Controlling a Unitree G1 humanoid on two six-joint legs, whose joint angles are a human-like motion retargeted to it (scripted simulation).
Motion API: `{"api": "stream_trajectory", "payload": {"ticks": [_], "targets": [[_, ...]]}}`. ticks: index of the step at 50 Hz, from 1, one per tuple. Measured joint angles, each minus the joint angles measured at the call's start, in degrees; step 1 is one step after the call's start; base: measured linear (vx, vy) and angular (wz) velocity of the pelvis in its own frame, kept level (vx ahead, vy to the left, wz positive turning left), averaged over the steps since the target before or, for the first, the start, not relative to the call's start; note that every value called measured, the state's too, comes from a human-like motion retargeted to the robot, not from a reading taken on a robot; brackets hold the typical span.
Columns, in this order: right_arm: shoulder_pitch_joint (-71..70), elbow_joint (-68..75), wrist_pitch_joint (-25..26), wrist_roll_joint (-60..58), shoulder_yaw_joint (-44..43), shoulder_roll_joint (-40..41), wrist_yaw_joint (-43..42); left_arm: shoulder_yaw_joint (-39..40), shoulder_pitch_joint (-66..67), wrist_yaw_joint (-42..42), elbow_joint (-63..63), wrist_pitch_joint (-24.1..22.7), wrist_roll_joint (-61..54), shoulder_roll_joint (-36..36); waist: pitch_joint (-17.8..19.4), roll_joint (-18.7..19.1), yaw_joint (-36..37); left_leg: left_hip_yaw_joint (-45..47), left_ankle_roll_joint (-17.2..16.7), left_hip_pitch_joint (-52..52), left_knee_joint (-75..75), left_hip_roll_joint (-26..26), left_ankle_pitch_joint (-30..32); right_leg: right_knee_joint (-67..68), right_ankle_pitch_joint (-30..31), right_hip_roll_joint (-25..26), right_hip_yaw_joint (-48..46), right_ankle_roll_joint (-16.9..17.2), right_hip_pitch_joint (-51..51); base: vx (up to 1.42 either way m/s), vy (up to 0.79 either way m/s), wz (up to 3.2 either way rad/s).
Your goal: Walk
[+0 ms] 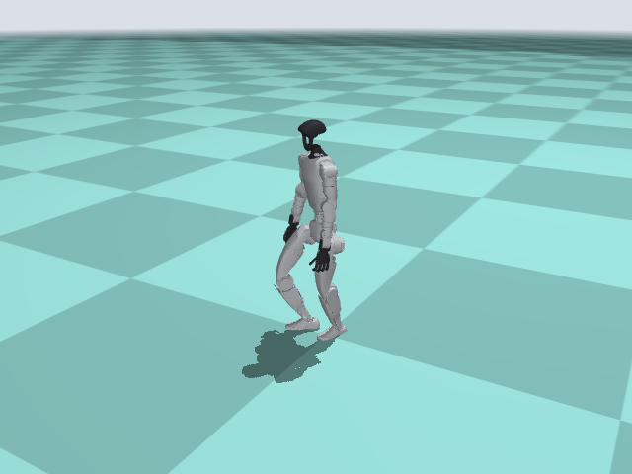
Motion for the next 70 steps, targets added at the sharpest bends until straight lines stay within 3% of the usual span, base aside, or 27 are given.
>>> {"api": "stream_trajectory", "payload": {"ticks": [9, 18, 30, 38, 45, 50, 54, 57, 60, 65, 70], "targets": [[0.6, 1.3, 0.5, -0.3, 0.3, 0.1, 1.6, 0.8, -1.4, 0.2, 0.3, -0.9, 0.1, 1.0, -3.7, 2.9, 0.1, -0.1, -0.3, -4.6, 1.1, 3.6, -2.3, -14.5, 5.3, 4.7, -4.0, 1.6, -5.6, 0.11, 0.02, -0.02], [0.3, 0.3, 0.8, 0.4, -0.2, 1.2, 2.2, 0.7, -1.6, 0.0, -1.2, -1.1, -0.1, 1.3, -4.0, 2.4, 0.7, -0.1, 0.3, -5.4, 6.6, 3.9, -6.5, -16.4, 6.6, 4.2, -6.9, 2.5, -7.3, 0.13, -0.03, -0.04], [0.2, 0.4, 0.8, 2.8, -1.7, 1.3, 1.3, 0.6, -1.5, -1.5, -2.4, -1.1, -0.9, 1.0, -4.3, 3.9, 1.3, -1.3, 0.3, -3.6, 11.5, 5.8, -11.5, -15.5, 7.4, 5.2, -9.7, 1.2, -5.6, 0.18, -0.07, -0.02], [0.3, 0.9, 0.4, 4.0, -3.0, 1.3, -0.3, 0.8, -0.8, -2.4, -2.7, -1.1, -1.4, 0.5, -4.1, 6.0, 1.5, -1.8, -2.1, -1.8, 17.3, 8.8, -12.7, -13.0, 3.3, 7.6, -10.3, -1.8, -2.6, 0.23, -0.09, -0.04], [-0.7, 1.4, 0.1, 4.4, -3.0, 0.8, -1.6, 1.1, -1.0, -2.9, -2.2, -0.9, -1.7, 0.3, -2.4, 11.7, 2.3, -2.9, -7.5, -2.3, 29.0, 16.7, -9.3, -19.8, 2.9, 16.6, -11.8, -4.9, 5.3, 0.25, -0.12, -0.17], [-1.2, 0.8, 0.1, 4.4, -2.5, 0.3, -2.0, 1.0, -1.0, -2.8, -2.6, -1.0, -1.3, 0.7, -1.6, 15.2, 3.7, -2.7, -11.0, -7.5, 44.8, 23.6, -2.2, -23.4, 3.1, 22.6, -11.9, -7.0, 9.0, 0.21, -0.1, -0.21], [-1.3, -0.1, 0.2, 4.1, -2.1, -0.2, -2.2, 0.8, -0.7, -2.4, -3.7, -1.1, -1.1, 1.1, -1.1, 16.4, 5.4, -2.7, -10.2, -12.3, 54.8, 27.8, -1.0, -23.8, 2.0, 25.2, -11.1, -7.8, 11.3, 0.22, -0.07, -0.2], [-1.5, -0.8, 0.4, 3.8, -2.0, -0.5, -2.3, 0.9, -0.8, -1.8, -4.6, -1.1, -1.1, 1.5, -0.7, 16.7, 6.9, -3.3, -8.4, -16.3, 58.5, 29.9, -3.5, -25.3, 1.7, 26.8, -10.0, -7.9, 13.4, 0.24, -0.05, -0.23], [-1.6, -1.5, 0.5, 3.4, -1.8, -0.6, -2.4, 1.1, -0.7, -1.1, -5.2, -1.0, -1.0, 1.8, -0.3, 16.2, 8.3, -4.1, -6.4, -20.2, 58.7, 30.5, -7.4, -25.7, 0.8, 27.3, -8.5, -7.5, 15.2, 0.24, -0.03, -0.27], [-2.1, -2.5, 0.7, 2.6, -1.7, -0.7, -2.1, 1.3, -0.9, -0.4, -5.5, -1.0, -0.6, 2.4, 0.0, 13.0, 9.5, -4.8, -4.2, -25.6, 50.7, 26.3, -11.0, -27.8, -0.7, 25.6, -5.2, -6.6, 18.6, 0.25, -0.02, -0.24], [-1.4, -2.5, 0.7, 1.9, -1.2, -0.4, -1.5, 0.9, -0.6, -0.2, -5.1, -1.0, 0.1, 2.3, -0.1, 10.4, 9.8, -6.6, -4.8, -29.7, 39.8, 20.7, -9.6, -27.1, -3.0, 23.3, -2.7, -6.2, 20.2, 0.23, 0.0, -0.2]]}}
